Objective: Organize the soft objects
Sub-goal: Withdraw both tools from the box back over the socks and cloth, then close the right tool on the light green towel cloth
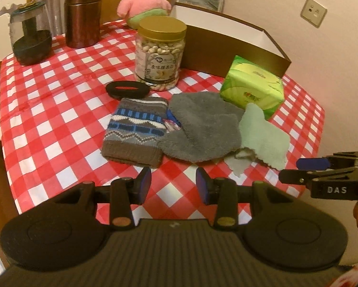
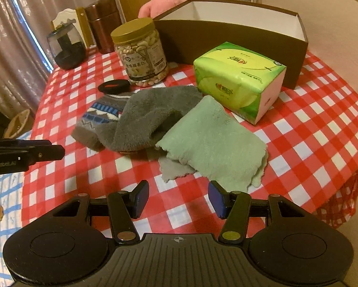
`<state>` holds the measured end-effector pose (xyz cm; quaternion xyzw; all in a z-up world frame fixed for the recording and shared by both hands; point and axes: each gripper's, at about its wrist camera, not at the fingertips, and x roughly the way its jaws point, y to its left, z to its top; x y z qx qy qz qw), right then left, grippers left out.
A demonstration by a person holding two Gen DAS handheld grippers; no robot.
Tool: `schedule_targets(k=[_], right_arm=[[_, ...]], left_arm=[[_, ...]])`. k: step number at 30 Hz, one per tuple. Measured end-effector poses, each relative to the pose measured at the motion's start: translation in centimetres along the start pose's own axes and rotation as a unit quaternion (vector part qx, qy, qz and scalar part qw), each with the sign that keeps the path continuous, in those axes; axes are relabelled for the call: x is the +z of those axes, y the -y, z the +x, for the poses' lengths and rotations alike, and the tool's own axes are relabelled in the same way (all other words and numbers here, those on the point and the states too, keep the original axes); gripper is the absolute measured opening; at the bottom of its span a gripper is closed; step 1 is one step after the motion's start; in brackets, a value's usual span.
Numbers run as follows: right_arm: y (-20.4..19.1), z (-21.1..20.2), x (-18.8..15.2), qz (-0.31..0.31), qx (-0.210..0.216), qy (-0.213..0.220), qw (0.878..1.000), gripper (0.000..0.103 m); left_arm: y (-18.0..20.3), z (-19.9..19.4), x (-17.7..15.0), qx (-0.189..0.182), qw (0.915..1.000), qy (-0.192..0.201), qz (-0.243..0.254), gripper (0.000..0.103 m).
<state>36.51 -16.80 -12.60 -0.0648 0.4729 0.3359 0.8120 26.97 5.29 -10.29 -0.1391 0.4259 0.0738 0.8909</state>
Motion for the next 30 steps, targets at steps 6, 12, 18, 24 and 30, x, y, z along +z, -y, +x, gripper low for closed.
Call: schedule_targets(k=[6, 12, 18, 24, 30], right_arm=[[-0.4, 0.5, 0.0, -0.022, -0.033, 0.006, 0.999, 0.055], [-1.0, 1.9, 0.2, -0.06, -0.049, 0.008, 0.997, 0.055], [-1.1, 4.2, 0.0, -0.125, -0.079, 0.004, 0.989, 0.055], [-1.2, 5.6, 0.3, -0.171, -0.086, 0.015, 0.981, 0.055], [-2.2, 7.3, 0.1, -0.259, -0.103, 0.041, 0.96, 0.055]], left_arm=[[-0.7, -0.2, -0.6, 0.002, 0.9999, -0.004, -0.01, 0.037], [-2.0, -0.5, -1.0, 0.024, 0.9993, -0.003, -0.027, 0.037], [-2.4, -0.6, -1.3, 0.046, 0.9981, -0.004, -0.041, 0.037], [-1.9, -0.3, -1.3, 0.061, 0.997, -0.008, -0.047, 0.037], [-1.0, 0.0, -1.1, 0.069, 0.9965, -0.008, -0.046, 0.037]])
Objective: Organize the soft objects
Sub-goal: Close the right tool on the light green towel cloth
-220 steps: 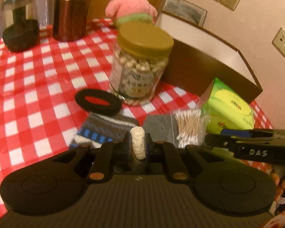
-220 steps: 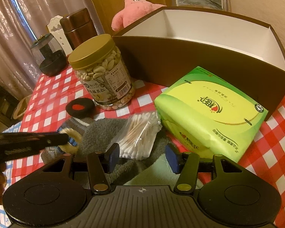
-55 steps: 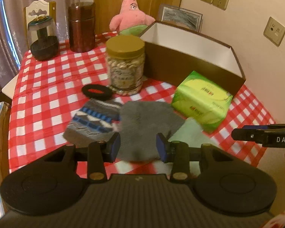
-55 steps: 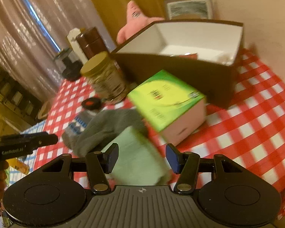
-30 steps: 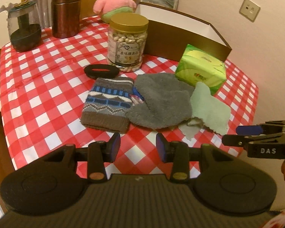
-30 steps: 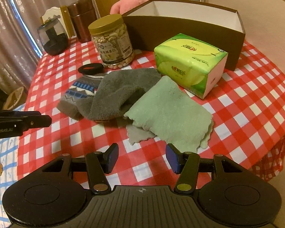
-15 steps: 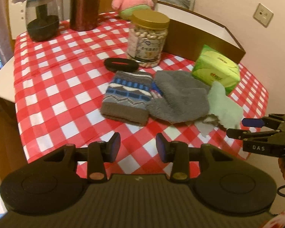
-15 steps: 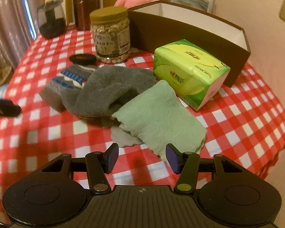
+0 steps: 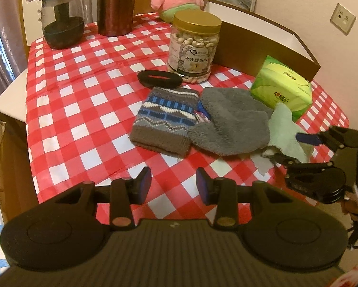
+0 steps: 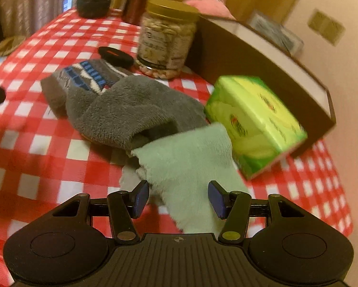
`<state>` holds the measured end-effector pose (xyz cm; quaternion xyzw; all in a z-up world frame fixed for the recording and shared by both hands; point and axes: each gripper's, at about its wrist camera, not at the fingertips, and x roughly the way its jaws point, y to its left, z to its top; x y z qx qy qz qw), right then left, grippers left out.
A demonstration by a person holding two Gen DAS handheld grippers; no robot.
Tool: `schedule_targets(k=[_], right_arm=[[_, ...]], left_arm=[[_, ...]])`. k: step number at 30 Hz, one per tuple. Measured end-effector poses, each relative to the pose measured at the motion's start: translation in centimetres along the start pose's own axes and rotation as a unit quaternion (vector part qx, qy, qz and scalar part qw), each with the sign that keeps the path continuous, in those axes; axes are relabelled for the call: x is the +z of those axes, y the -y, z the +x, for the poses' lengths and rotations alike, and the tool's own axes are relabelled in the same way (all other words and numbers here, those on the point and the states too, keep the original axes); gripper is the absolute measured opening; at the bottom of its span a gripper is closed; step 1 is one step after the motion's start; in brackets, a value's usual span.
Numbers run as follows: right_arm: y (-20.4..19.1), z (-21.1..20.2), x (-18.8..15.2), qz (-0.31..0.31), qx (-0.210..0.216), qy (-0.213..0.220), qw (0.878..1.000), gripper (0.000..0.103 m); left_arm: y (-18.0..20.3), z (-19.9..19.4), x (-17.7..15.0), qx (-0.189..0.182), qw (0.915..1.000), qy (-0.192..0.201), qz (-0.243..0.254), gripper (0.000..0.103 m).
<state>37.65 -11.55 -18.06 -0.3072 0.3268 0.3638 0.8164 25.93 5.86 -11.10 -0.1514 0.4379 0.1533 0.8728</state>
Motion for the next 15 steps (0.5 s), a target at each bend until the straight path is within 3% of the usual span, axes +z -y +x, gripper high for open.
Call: schedule_targets(k=[3, 5, 6, 7, 15], right_arm=[[0.0, 0.0, -0.3, -0.024, -0.001, 0.023, 0.999, 0.054], [1.0, -0.4, -0.5, -0.007, 0.017, 0.043, 0.999, 0.035], [1.7, -0.7, -0.6, 0.004, 0.031, 0.049, 0.998, 0.014], [2.2, -0.9, -0.7, 0.013, 0.04, 0.052, 0.998, 0.005], [9.0, -4.6, -0.7, 0.133, 0.081, 0.109, 0.982, 0.003]], left_arm=[[0.6, 0.0, 0.0, 0.001, 1.0, 0.001, 0.001, 0.037], [1.0, 0.0, 0.1, 0.003, 1.0, 0.001, 0.001, 0.037], [1.1, 0.1, 0.1, 0.004, 1.0, 0.001, 0.0, 0.037], [1.3, 0.1, 0.1, 0.005, 1.0, 0.001, 0.0, 0.037], [3.3, -0.1, 0.6, 0.007, 0.9999, 0.01, 0.003, 0.037]])
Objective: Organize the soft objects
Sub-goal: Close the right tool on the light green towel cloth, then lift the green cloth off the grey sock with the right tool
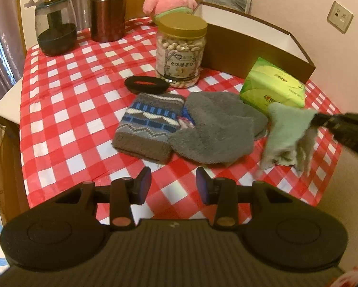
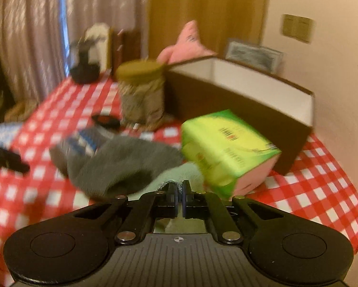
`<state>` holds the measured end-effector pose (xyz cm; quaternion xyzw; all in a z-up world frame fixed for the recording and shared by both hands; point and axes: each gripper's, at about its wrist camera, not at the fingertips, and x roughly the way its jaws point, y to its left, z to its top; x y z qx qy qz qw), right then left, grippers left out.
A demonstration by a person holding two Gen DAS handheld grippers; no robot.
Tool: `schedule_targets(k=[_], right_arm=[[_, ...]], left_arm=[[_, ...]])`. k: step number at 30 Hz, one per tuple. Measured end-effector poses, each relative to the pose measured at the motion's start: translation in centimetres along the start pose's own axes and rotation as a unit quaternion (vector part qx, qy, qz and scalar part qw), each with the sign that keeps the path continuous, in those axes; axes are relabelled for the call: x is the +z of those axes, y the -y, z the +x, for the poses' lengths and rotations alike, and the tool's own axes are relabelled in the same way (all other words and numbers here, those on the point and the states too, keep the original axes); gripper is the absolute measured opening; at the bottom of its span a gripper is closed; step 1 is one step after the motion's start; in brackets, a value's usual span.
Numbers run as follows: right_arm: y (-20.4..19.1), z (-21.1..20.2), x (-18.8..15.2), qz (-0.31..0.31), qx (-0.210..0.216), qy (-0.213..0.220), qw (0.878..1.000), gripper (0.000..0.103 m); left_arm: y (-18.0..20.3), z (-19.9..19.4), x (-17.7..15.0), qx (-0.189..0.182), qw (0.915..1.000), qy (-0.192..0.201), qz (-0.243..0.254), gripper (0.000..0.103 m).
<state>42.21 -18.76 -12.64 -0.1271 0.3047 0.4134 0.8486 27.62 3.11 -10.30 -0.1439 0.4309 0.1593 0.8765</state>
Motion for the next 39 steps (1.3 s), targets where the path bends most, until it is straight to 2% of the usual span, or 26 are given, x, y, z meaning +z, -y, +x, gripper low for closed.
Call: schedule_targets(k=[6, 12, 14, 17, 19, 21, 23, 26, 27, 29, 34, 39], right_arm=[[5.1, -4.4, 2.3, 0.088, 0.043, 0.051, 0.994, 0.003], [8.4, -6.8, 3.0, 0.182, 0.13, 0.085, 0.971, 0.003], [8.8, -6.5, 2.8, 0.196, 0.15, 0.069, 0.967, 0.003], [8.2, -4.1, 1.6, 0.219, 0.182, -0.001, 0.959, 0.003], [7.2, -2.2, 0.2, 0.234, 0.207, -0.057, 0.948, 0.003], [6.0, -0.7, -1.0, 0.249, 0.244, -0.099, 0.932, 0.003], [4.5, 0.0, -1.8, 0.252, 0.281, -0.124, 0.918, 0.003], [2.8, 0.7, -2.2, 0.245, 0.318, -0.143, 0.905, 0.003], [2.6, 1.1, -2.2, 0.243, 0.319, -0.147, 0.904, 0.003], [3.0, 2.0, -2.2, 0.252, 0.292, -0.148, 0.911, 0.003], [6.0, 4.1, -2.3, 0.259, 0.151, -0.144, 0.943, 0.003], [6.2, 5.6, -2.3, 0.269, 0.106, -0.136, 0.947, 0.003]], left_arm=[[1.4, -0.6, 0.2, 0.005, 0.9999, 0.01, -0.001, 0.037], [2.4, -1.0, -0.1, 0.015, 0.9998, 0.012, -0.005, 0.037], [2.6, -1.1, -0.3, 0.019, 0.9997, 0.011, -0.006, 0.037], [2.8, -1.5, -0.8, 0.027, 0.9995, 0.009, -0.01, 0.037], [2.8, -1.7, -1.4, 0.034, 0.9993, 0.006, -0.015, 0.037], [2.7, -2.0, -2.0, 0.041, 0.9989, 0.001, -0.021, 0.037], [2.6, -2.3, -2.5, 0.048, 0.9985, -0.003, -0.027, 0.037], [2.2, -2.6, -3.1, 0.056, 0.9978, -0.007, -0.034, 0.037], [2.0, -2.7, -3.2, 0.057, 0.9977, -0.008, -0.036, 0.037], [1.8, -2.9, -3.2, 0.059, 0.9976, -0.008, -0.036, 0.037], [1.6, -2.8, -2.7, 0.051, 0.9982, -0.006, -0.03, 0.037], [1.1, -2.1, -2.0, 0.039, 0.999, -0.011, -0.018, 0.037]])
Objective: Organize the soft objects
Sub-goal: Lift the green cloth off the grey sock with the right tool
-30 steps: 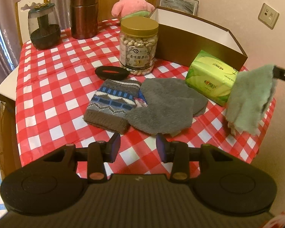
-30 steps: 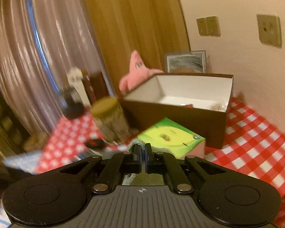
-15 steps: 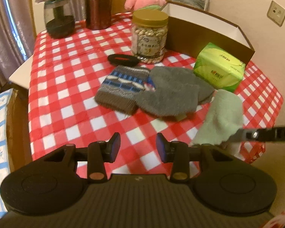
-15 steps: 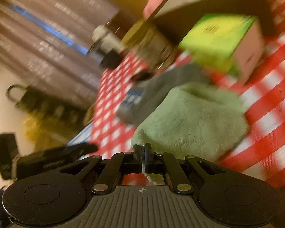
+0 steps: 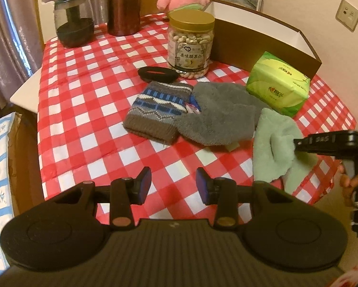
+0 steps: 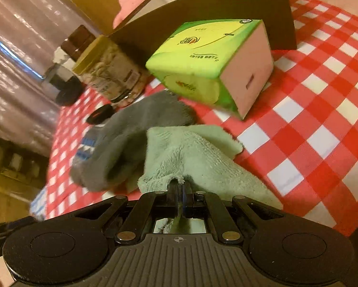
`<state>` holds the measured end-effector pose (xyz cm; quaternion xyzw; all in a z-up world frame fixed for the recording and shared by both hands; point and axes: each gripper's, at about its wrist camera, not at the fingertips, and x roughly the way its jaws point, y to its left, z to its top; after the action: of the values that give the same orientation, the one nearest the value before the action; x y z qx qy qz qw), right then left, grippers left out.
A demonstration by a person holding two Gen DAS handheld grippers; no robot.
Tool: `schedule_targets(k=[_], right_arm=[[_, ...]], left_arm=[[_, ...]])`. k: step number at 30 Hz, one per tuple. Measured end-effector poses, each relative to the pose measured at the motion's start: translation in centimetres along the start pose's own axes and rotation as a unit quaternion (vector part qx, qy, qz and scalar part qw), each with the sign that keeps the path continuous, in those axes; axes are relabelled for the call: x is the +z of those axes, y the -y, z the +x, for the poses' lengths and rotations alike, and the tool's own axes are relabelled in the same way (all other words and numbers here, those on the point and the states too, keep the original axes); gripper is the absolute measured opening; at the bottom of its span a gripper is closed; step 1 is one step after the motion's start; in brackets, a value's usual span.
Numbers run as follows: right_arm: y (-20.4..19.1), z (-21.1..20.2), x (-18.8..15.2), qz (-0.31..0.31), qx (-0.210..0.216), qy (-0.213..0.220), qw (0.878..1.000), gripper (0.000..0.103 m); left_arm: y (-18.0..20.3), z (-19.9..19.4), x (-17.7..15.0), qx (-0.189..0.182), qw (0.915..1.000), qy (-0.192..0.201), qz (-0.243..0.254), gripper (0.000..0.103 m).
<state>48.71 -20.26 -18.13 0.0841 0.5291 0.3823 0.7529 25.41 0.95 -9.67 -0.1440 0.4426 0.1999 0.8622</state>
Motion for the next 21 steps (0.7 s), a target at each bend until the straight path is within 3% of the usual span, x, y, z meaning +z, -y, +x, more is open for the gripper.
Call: schedule_targets(k=[6, 8, 10, 12, 16, 21], right_arm=[[-2.0, 0.5, -1.1, -0.038, -0.055, 0.006, 0.998, 0.005], [-2.4, -0.3, -1.5, -0.045, -0.065, 0.008, 0.997, 0.017], [-2.5, -1.3, -2.0, -0.046, -0.073, 0.026, 0.996, 0.052], [-2.6, -2.0, -2.1, -0.041, -0.09, 0.052, 0.994, 0.069], [-2.1, -1.9, -2.2, -0.03, -0.126, 0.066, 0.989, 0.077], [-2.6, 0.2, -1.8, -0.016, -0.129, 0.073, 0.989, 0.084]], left_arm=[[-1.2, 1.1, 0.9, -0.013, 0.9998, -0.006, 0.012, 0.037], [-1.5, 1.5, 1.3, -0.02, 0.9996, -0.006, 0.018, 0.037], [-1.8, 1.8, 1.8, -0.026, 0.9994, -0.005, 0.024, 0.037], [-2.0, 2.1, 2.2, -0.034, 0.999, -0.004, 0.029, 0.037], [-2.4, 2.8, 2.9, -0.044, 0.9982, -0.005, 0.04, 0.037], [-3.2, 3.7, 3.3, -0.049, 0.9975, -0.014, 0.05, 0.037]])
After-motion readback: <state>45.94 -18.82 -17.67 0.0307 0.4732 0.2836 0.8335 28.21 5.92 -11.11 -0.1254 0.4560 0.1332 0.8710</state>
